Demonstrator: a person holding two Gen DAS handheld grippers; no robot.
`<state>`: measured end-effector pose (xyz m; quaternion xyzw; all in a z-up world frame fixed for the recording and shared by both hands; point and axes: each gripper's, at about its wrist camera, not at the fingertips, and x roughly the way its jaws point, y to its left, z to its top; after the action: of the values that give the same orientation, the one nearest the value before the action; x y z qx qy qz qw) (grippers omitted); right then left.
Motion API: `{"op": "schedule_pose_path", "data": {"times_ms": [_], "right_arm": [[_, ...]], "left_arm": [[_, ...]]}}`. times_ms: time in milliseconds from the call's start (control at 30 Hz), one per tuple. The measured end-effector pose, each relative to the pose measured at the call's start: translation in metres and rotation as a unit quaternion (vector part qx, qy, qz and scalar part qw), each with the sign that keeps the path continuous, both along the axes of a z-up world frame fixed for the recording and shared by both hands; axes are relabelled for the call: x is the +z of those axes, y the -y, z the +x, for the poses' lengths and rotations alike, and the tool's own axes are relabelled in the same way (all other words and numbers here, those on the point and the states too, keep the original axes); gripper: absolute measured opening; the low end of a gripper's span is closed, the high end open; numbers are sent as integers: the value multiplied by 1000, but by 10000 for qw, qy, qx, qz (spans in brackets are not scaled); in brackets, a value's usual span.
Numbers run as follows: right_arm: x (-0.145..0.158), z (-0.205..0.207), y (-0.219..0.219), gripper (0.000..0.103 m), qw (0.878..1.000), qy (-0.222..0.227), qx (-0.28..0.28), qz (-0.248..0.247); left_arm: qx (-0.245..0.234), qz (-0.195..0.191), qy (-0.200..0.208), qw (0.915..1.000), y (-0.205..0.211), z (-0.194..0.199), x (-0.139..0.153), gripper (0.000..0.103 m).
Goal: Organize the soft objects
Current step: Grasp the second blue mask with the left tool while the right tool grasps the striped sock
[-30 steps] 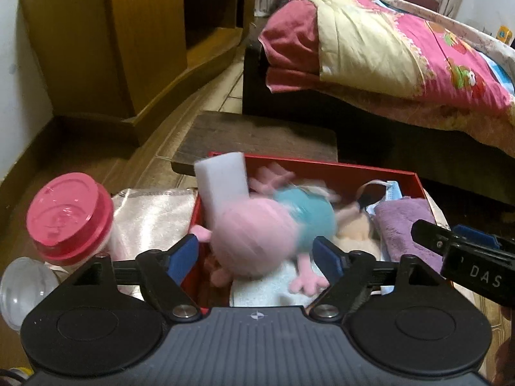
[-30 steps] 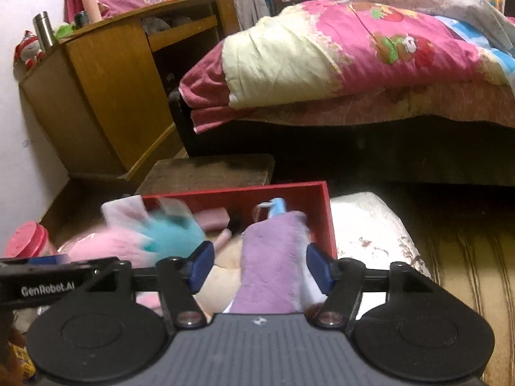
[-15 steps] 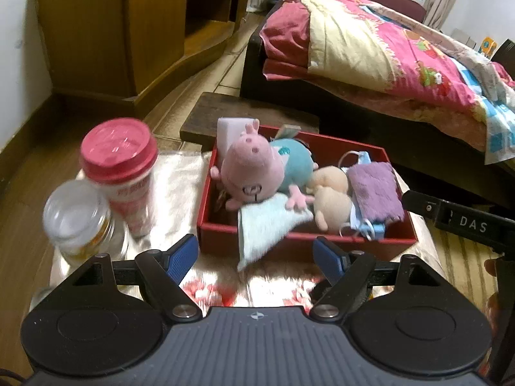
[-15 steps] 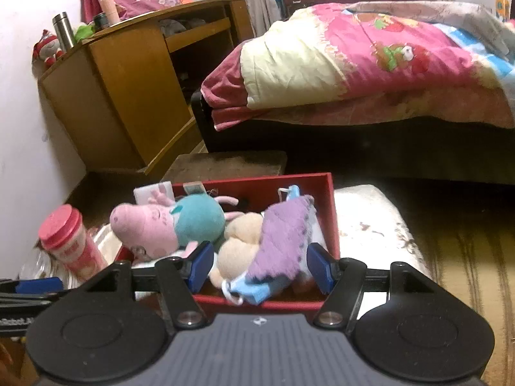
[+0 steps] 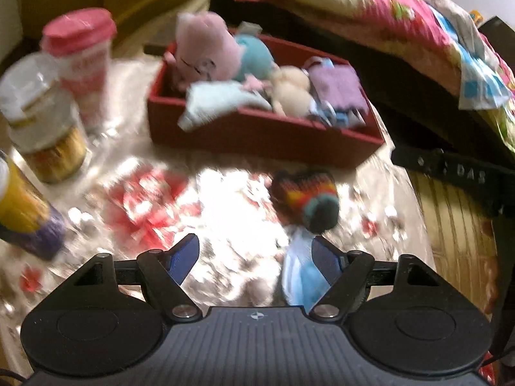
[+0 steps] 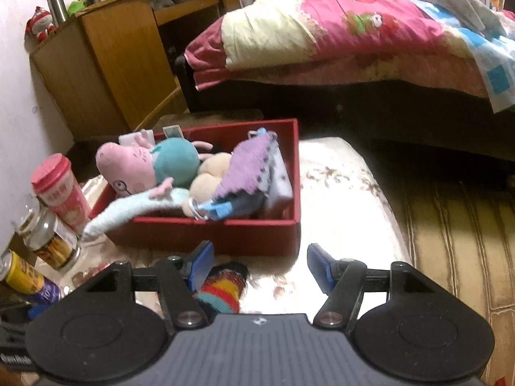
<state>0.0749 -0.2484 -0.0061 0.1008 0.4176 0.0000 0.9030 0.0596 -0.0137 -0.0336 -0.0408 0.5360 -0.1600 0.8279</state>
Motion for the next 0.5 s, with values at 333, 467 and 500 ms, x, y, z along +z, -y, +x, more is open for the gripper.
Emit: {"op": "schedule_pose_path", "data": {"times_ms": [333, 467, 500], "right_arm": [[-1, -8, 2, 41, 10000, -63, 9, 11], [-5, -7, 4, 41, 9999, -103, -2, -21], [-6, -7, 4, 41, 9999, -117, -6, -28]], "left_arm": [[-434, 60, -99, 9990, 33, -19, -15, 76], [-562, 173, -152, 9982, 45, -23, -27, 76], [-592, 195, -185, 9979, 48, -23, -30, 76]]}}
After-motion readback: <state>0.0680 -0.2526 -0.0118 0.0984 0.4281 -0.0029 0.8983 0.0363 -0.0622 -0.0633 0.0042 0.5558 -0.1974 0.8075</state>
